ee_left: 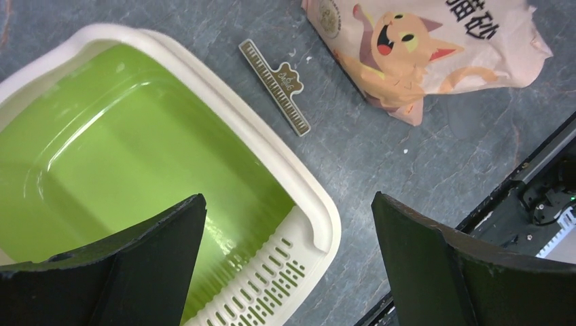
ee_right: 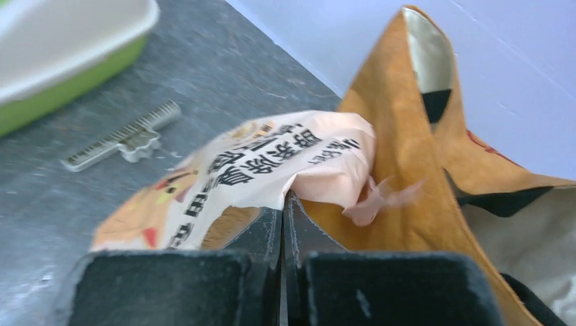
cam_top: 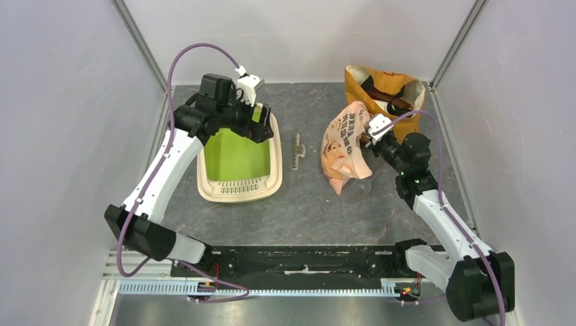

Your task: Fill the litter box with clean litter

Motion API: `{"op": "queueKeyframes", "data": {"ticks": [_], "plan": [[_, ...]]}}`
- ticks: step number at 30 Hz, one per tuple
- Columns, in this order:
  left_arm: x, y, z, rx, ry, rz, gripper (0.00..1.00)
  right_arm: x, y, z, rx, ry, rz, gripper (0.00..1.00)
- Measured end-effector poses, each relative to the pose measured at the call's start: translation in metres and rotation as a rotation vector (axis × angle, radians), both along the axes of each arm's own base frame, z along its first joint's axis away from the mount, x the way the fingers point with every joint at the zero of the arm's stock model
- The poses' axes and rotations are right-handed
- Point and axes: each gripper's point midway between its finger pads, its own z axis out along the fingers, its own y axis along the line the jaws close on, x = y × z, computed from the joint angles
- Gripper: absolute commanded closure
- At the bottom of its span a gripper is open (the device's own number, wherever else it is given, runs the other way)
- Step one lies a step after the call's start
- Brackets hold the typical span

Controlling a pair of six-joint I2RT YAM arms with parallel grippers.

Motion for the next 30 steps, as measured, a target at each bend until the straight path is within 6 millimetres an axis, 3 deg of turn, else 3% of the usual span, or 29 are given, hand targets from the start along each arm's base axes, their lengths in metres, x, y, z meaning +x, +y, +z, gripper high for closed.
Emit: {"op": "queueKeyframes", "data": {"ticks": [2,11,12,15,17,20,23,27,30], "plan": [[0.005,-0.007,0.002,-0.007,0.002,-0.016,0.00,-0.010,0.010,0.008,0.036,0.013,0.038,1.00],[0.032,-0.053,0.014,-0.048,-0.003,-0.124,0.00,-0.029,0.023,0.002,0.127,0.122,0.096,1.00],[0.033,-0.054,0.012,-0.047,0.001,-0.126,0.00,-0.030,0.024,0.002,0.138,0.137,0.095,0.92],[0.033,-0.054,0.010,-0.044,0.009,-0.126,0.00,-0.032,0.024,0.011,0.171,0.192,0.076,0.50],[0.032,-0.054,0.009,-0.042,0.010,-0.125,0.00,-0.032,0.025,0.030,0.200,0.202,0.070,0.35],[0.030,-0.051,0.001,-0.032,0.025,-0.119,0.00,-0.030,0.018,0.077,0.250,0.179,0.012,0.27],[0.025,-0.048,-0.007,-0.021,0.045,-0.116,0.00,-0.035,0.004,0.105,0.315,0.207,-0.085,0.20],[0.019,-0.043,-0.012,-0.011,0.051,-0.106,0.00,-0.056,-0.014,0.114,0.478,0.346,-0.229,0.15],[0.017,-0.040,-0.011,-0.009,0.044,-0.098,0.00,-0.075,-0.012,0.113,0.614,0.478,-0.285,0.14]]}}
